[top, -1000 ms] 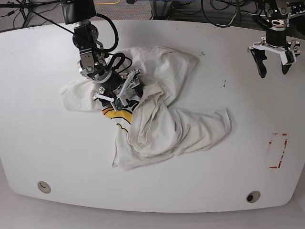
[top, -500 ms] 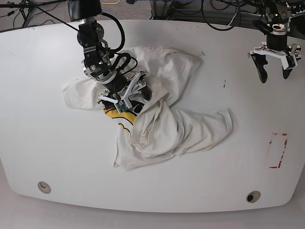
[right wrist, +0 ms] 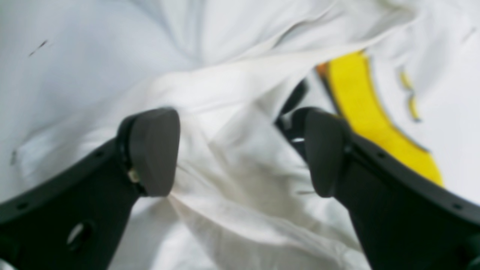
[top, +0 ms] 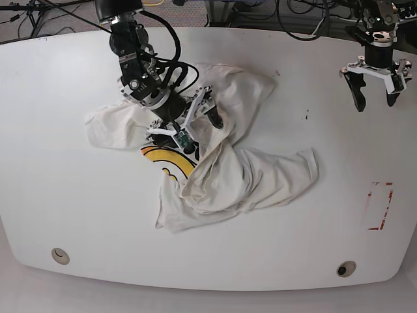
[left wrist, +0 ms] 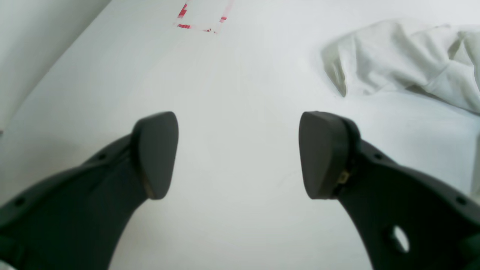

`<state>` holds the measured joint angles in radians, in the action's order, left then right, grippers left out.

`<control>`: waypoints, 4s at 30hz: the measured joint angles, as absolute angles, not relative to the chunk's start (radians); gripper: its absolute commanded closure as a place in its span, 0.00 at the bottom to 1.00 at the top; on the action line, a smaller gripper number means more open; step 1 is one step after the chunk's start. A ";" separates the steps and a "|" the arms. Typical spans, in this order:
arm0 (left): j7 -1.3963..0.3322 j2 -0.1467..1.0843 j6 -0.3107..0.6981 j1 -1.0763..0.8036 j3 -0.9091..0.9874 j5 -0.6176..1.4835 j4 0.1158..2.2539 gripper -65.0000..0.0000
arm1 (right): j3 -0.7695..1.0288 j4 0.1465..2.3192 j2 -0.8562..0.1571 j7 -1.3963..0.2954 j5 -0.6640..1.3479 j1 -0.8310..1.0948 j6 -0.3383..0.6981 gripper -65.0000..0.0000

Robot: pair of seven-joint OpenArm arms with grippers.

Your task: Fold the T-shirt properly

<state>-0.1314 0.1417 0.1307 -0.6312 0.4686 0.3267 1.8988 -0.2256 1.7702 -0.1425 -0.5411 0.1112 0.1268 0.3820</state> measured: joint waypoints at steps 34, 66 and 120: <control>-0.123 0.133 0.131 -0.598 0.472 0.326 1.896 0.28 | -0.228 1.490 -0.150 -0.448 0.135 0.023 0.367 0.82; -0.115 0.117 0.128 -0.593 0.472 0.326 1.894 0.28 | -0.249 1.575 -0.194 -0.427 0.081 0.002 0.324 0.83; -0.306 0.117 0.133 -0.510 0.348 0.314 1.900 0.19 | -0.031 1.768 -0.165 -0.495 0.089 0.109 0.367 0.41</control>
<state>-0.3058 0.1173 0.1326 -0.5098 0.3477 0.3141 1.8999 -0.0307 1.7679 -0.1650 -0.4953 0.0891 0.1089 0.3672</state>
